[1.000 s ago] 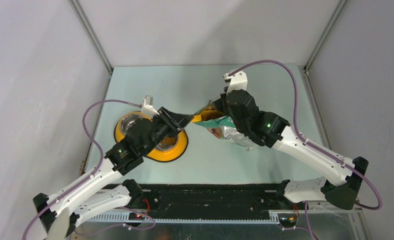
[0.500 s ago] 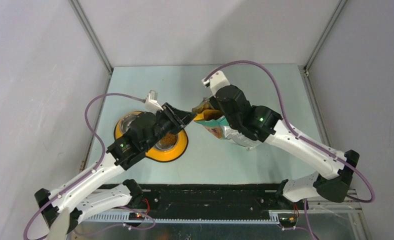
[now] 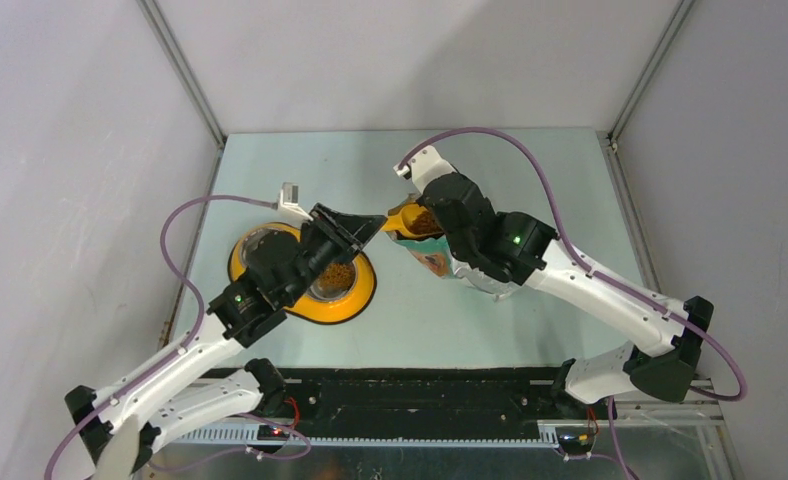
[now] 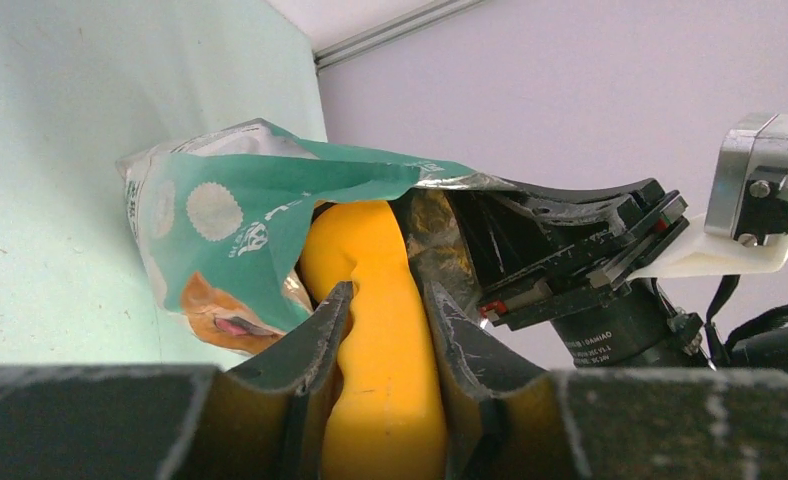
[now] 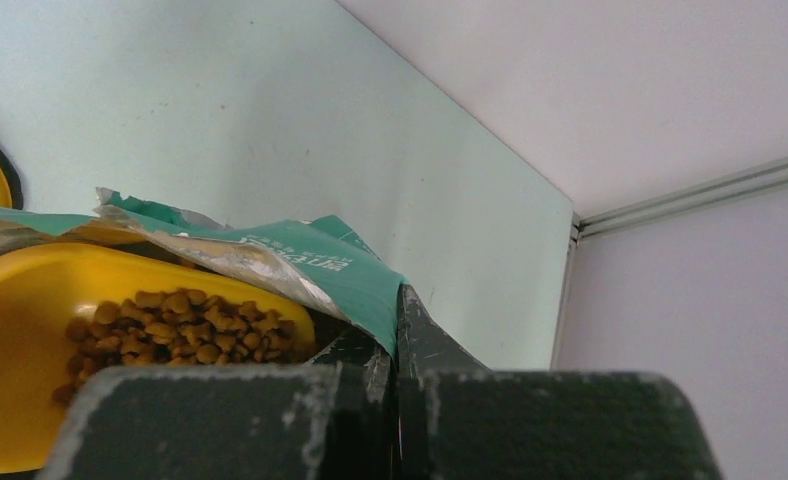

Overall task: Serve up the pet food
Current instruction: Collect the pet food from the pet food bag, then pour the pet food into the pet food bowl.

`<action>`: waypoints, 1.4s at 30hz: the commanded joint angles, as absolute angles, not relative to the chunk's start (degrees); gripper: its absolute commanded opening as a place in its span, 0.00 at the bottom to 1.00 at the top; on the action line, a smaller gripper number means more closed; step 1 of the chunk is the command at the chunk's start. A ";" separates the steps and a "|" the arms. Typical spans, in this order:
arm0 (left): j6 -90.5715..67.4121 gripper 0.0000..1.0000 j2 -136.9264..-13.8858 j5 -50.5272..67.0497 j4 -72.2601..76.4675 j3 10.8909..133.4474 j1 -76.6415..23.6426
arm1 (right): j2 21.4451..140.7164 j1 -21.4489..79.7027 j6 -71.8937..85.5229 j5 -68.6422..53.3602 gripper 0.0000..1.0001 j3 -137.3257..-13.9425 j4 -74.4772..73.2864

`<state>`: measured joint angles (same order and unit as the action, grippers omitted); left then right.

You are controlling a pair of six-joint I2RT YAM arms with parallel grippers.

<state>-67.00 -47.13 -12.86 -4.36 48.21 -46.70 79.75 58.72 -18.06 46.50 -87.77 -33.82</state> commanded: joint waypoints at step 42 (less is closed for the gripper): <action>-85.23 0.00 -27.72 -16.64 25.96 20.81 -45.91 | 68.36 58.56 -9.24 54.87 0.00 -86.19 -17.66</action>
